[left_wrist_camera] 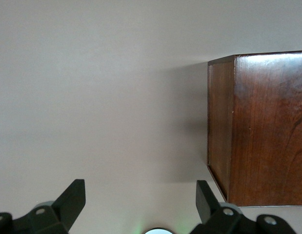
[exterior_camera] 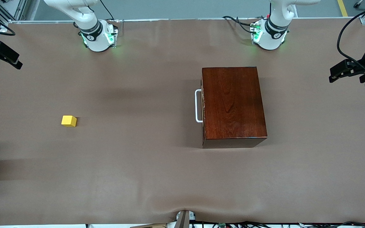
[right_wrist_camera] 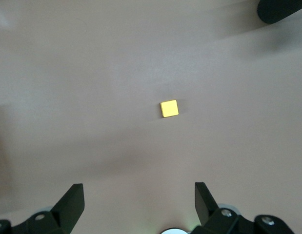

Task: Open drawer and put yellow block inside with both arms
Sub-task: 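Reach the left gripper toward the white drawer handle of the box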

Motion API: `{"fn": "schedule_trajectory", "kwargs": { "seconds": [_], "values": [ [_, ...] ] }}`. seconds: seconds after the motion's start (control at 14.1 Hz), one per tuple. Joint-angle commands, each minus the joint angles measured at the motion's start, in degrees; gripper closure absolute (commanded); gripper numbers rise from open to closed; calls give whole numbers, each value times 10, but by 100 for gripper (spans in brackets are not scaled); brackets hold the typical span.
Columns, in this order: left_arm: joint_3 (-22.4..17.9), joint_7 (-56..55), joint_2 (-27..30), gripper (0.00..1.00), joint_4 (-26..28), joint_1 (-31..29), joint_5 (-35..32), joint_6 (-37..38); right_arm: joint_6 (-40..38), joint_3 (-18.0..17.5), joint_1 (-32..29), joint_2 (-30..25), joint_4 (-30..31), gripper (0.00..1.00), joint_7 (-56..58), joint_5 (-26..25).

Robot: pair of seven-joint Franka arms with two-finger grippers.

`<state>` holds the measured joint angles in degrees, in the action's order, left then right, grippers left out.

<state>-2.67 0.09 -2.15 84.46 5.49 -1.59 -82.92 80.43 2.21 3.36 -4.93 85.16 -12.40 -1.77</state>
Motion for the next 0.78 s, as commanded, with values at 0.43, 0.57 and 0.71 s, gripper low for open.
{"fn": "schedule_trajectory", "kwargs": {
  "seconds": [0.43,0.57,0.71],
  "values": [
    [-1,3,-50,0,-53,8,-3,2,-2,-3,-8,1,-7,0,-6,-5],
    [-1,-5,-86,0,-82,32,-4,0,-3,-3,-10,0,-6,0,-6,-5],
    [-1,-92,-121,0,-101,97,-33,-3,-2,-3,-16,1,-6,0,-6,-5]
  ]
}}
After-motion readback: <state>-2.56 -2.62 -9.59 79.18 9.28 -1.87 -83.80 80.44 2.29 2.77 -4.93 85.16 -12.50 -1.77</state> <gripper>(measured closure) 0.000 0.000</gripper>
